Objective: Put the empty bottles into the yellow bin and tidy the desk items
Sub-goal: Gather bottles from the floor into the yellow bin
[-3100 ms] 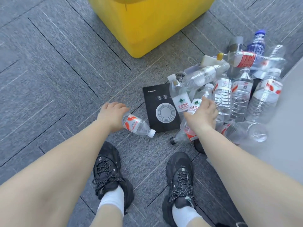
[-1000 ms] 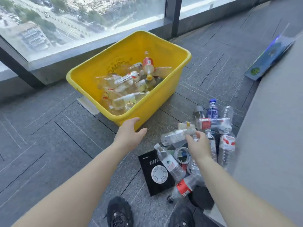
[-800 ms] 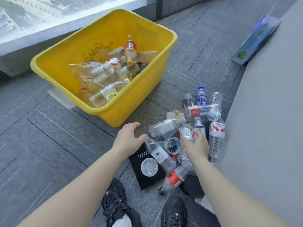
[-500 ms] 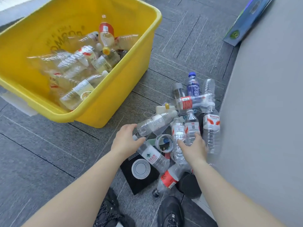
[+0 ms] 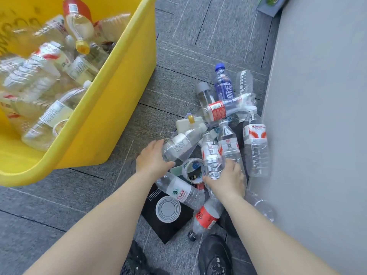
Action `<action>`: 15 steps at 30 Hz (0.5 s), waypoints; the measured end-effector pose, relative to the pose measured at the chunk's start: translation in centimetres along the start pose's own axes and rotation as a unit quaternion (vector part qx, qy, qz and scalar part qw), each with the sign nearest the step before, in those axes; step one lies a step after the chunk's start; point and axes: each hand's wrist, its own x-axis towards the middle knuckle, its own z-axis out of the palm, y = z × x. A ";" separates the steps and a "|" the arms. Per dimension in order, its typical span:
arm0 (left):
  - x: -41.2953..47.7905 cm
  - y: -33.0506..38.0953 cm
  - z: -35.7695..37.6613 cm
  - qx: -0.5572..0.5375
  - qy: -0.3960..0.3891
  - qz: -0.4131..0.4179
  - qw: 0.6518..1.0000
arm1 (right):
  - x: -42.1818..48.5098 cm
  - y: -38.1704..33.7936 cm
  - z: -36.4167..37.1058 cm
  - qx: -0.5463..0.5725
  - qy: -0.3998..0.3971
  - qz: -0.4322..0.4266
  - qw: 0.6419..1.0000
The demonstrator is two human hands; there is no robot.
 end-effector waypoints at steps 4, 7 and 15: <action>0.2 -0.9 0.2 -0.012 -0.009 -0.039 0.999 | 0.0 -0.3 0.6 -0.038 -0.007 0.001 0.999; -0.8 -1.4 0.2 -0.059 -0.012 -0.046 0.997 | -0.4 -0.2 0.6 -0.047 -0.009 -0.003 0.999; -7.7 -1.2 -4.7 -0.145 0.031 -0.060 0.987 | -4.0 -1.3 -2.4 0.035 -0.019 0.011 0.999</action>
